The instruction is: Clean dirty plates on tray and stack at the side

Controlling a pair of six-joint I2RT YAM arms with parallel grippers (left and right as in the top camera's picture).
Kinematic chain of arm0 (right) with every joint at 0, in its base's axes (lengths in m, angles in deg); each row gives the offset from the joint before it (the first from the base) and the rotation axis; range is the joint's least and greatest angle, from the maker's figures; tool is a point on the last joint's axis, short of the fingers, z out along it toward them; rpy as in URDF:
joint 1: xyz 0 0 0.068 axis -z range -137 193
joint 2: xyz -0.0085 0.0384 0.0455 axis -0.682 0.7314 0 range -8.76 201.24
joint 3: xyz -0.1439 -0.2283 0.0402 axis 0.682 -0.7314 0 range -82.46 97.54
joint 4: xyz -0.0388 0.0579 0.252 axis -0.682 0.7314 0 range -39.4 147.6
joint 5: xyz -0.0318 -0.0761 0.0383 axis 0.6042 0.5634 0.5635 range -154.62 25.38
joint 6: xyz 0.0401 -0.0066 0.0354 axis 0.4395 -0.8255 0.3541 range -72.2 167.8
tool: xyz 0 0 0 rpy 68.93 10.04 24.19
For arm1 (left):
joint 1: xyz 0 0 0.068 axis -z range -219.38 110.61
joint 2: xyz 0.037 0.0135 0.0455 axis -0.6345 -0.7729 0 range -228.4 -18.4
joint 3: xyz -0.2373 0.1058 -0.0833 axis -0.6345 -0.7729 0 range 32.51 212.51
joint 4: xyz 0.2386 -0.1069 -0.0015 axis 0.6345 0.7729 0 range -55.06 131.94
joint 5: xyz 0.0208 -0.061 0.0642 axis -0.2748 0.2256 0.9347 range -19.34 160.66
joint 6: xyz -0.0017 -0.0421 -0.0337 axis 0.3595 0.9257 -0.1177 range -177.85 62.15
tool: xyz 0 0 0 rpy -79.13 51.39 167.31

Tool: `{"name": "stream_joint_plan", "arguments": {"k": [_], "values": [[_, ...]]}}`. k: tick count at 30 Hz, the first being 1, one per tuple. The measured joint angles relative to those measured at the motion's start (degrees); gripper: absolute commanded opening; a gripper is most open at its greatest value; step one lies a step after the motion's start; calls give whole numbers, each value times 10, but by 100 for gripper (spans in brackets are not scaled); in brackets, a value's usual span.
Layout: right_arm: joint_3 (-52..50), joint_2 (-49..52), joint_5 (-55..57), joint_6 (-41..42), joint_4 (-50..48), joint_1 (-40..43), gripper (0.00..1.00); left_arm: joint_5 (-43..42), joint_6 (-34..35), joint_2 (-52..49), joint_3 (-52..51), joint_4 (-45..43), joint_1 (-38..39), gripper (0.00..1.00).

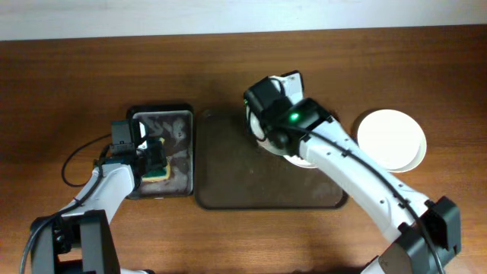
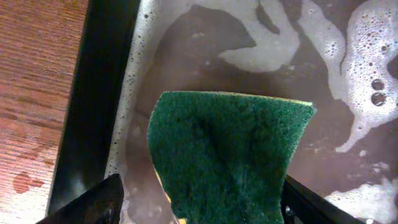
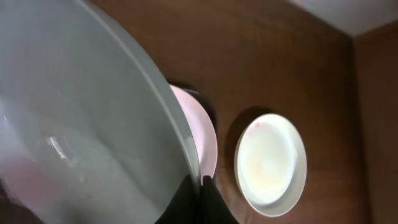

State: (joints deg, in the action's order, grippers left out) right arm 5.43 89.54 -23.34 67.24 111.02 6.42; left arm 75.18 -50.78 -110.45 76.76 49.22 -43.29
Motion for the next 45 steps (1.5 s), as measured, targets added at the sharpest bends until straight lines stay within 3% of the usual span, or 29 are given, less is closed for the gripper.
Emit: {"name": "stream_joint_plan", "arguments": {"k": [6, 7, 8, 9, 11, 16, 23, 26, 28, 30, 33, 34, 36, 41, 45], "values": [[0, 0, 37, 1, -8, -32, 4, 3, 0, 5, 2, 17, 0, 81], [0, 0, 37, 1, -7, -32, 4, 4, 0, 18, 2, 18, 0, 63], [0, 0, 37, 1, -7, -32, 4, 4, 0, 46, 5, 13, 0, 28], [0, 0, 37, 0, -6, -32, 4, 5, 0, 59, 8, 9, 0, 5], [0, 0, 37, 0, -3, -32, 4, 5, 0, 67, 10, 11, 0, 0], [0, 0, 37, 1, 3, -32, 4, 16, -2, 32, 10, 13, -8, 0], [0, 0, 37, 0, 3, -32, 4, 33, -2, 5, 10, 21, -86, 0], [0, 0, 37, 0, 3, -32, 4, 74, -2, 5, 10, 26, -88, 0], [0, 0, 38, 1, 3, -32, 4, 82, -2, 5, 10, 26, -88, 9], [0, 0, 37, 1, 3, -32, 4, 62, -2, 9, 12, 26, -89, 27], [0, 0, 21, 47, 0, -28, 4, -53, -2, 86, 17, -19, -91, 28], [0, 0, 8, 94, 0, -11, 4, -122, -2, 137, 21, -21, -83, 29], [0, -2, -79, 140, -2, 72, 4, -162, -2, 143, 26, 34, -54, 27], [0, -3, -349, 157, 28, 361, 4, -176, -2, 142, 26, 93, -28, 25], [-3, -3, -410, 137, 64, 531, 4, -176, -2, 142, 26, 97, -28, 25]]}}
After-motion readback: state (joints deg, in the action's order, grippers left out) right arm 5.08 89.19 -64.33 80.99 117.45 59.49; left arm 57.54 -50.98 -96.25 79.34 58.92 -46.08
